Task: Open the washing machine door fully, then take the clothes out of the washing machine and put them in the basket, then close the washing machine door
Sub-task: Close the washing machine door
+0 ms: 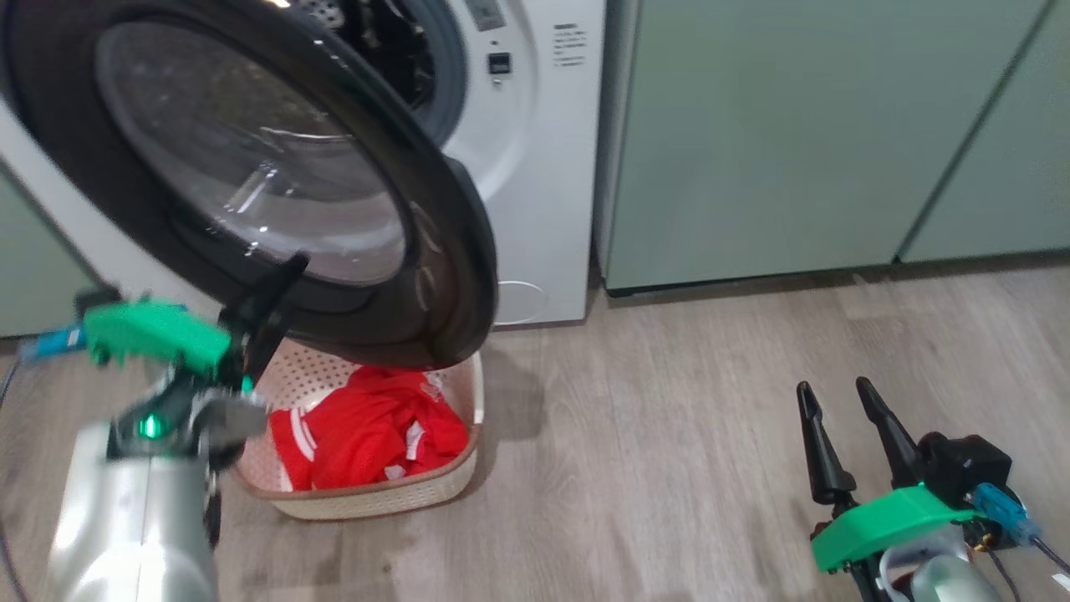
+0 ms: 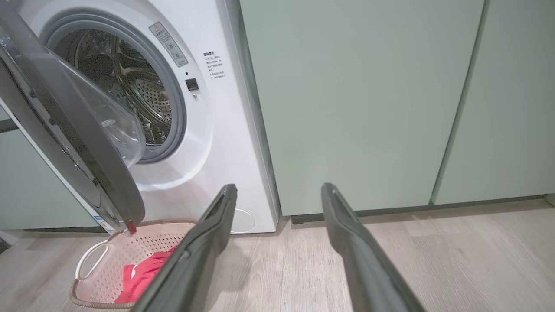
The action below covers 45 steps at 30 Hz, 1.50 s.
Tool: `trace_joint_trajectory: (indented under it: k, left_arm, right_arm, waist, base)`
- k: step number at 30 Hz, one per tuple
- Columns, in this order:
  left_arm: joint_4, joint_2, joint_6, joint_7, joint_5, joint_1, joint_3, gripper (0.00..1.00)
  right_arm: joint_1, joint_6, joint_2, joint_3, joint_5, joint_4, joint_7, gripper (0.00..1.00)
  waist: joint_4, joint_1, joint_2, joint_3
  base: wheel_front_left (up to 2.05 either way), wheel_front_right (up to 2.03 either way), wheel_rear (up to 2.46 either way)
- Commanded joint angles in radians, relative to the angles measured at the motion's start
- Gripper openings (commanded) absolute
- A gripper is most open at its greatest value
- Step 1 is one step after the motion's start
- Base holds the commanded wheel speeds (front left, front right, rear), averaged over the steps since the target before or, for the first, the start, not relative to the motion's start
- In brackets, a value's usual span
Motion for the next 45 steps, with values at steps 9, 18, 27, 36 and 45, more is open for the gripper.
trace_joint_trajectory:
  k: [9,18,27,36,45]
  left_arm:
    - [-0.198,0.114,-0.006,-0.253,0.040,0.180,-0.072,1.00]
    - [-0.342,0.281,-0.006,-0.694,0.139,0.343,-0.392,1.00]
    - [-0.294,0.365,-0.006,-0.909,0.299,0.374,-0.469,1.00]
    - [-0.369,0.239,-0.006,-0.910,0.638,0.483,-0.259,1.00]
    - [-0.356,0.196,-0.006,-0.910,0.758,0.503,-0.214,1.00]
  right_arm:
    - [-0.003,0.007,0.003,-0.003,0.003,-0.040,-0.009,1.00]
    - [0.005,0.007,0.003,-0.008,0.007,-0.040,-0.009,1.00]
    - [0.022,0.007,0.001,-0.024,0.005,-0.048,-0.009,1.00]
    - [0.031,0.007,0.013,-0.033,0.005,-0.049,-0.009,1.00]
    - [0.036,0.007,0.023,-0.039,0.000,-0.050,-0.009,1.00]
  waist:
    - [0.066,0.0000,-0.0001,-0.019]
    - [0.083,0.0000,-0.0001,-0.031]
    - [0.081,0.0000,-0.0001,-0.047]
    - [0.071,0.0000,-0.0001,-0.046]
    - [0.067,0.0000,-0.0001,-0.042]
  base:
    - [0.00,0.00,0.00]
    - [0.00,0.00,0.00]
    - [0.00,0.00,0.00]
    - [0.00,0.00,0.00]
    - [0.00,0.00,0.00]
